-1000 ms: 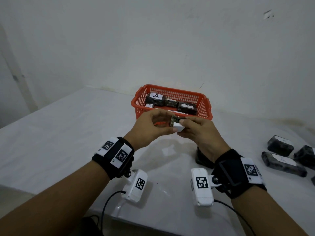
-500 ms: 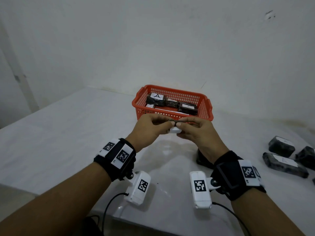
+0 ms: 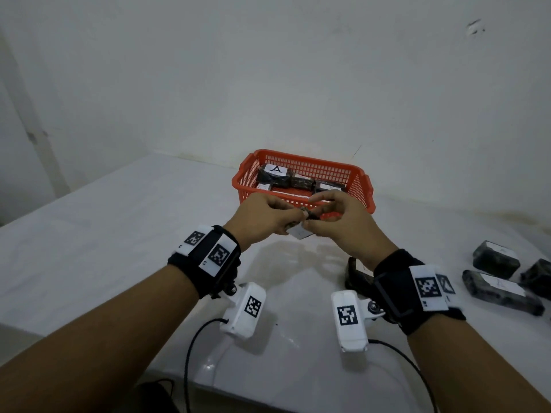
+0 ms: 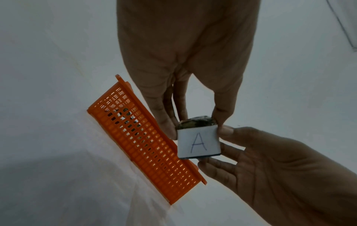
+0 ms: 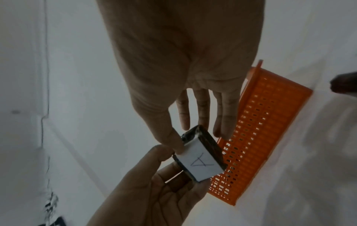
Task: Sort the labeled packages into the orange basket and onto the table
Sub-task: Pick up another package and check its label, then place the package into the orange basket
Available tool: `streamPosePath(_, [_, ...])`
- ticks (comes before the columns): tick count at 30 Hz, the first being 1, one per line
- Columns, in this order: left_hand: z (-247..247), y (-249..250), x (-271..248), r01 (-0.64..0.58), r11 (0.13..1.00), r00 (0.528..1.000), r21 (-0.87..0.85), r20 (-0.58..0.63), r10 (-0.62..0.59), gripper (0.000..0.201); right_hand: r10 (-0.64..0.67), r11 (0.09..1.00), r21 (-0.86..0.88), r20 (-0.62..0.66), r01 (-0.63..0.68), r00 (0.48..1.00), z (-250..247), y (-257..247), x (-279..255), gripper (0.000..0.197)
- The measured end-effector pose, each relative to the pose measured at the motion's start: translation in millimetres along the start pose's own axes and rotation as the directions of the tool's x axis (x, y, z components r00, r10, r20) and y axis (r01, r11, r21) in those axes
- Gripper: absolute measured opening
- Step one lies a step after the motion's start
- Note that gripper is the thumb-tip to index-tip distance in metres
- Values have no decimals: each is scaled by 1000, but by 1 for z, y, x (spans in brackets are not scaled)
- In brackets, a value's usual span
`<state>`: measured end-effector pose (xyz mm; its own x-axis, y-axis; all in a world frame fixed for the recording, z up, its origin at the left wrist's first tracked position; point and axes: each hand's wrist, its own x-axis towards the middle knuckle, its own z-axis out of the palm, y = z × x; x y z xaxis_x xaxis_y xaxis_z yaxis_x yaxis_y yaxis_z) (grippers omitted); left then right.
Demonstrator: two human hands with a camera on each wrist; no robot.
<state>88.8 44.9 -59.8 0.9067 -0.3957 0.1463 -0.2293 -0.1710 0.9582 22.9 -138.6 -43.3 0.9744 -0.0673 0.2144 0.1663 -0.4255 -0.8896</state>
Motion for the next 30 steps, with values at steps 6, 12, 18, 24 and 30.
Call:
streamPosePath(6, [-6,24,39,64,998,998,17,1,-65,53,-156,962,-241,-94,129,983,-8,-10,32,25])
streamPosePath(12, [-11,43,97,137,985,991,-107,9,-137,36,64,987,155,-203,-32,977,-16,-10,86,22])
streamPosePath(18, [-17,52,160,197,978,978,74,-87,-190,37,204,960,235,-220,-151,954,-17,-8,150,22])
streamPosePath(24, [-23,49,215,252,962,967,101,-67,-247,30,307,943,205,-228,-262,924,-23,2,213,29])
streamPosePath(30, [-20,27,257,330,940,944,82,-12,-330,35,401,914,157,-227,-373,887,-28,28,249,30])
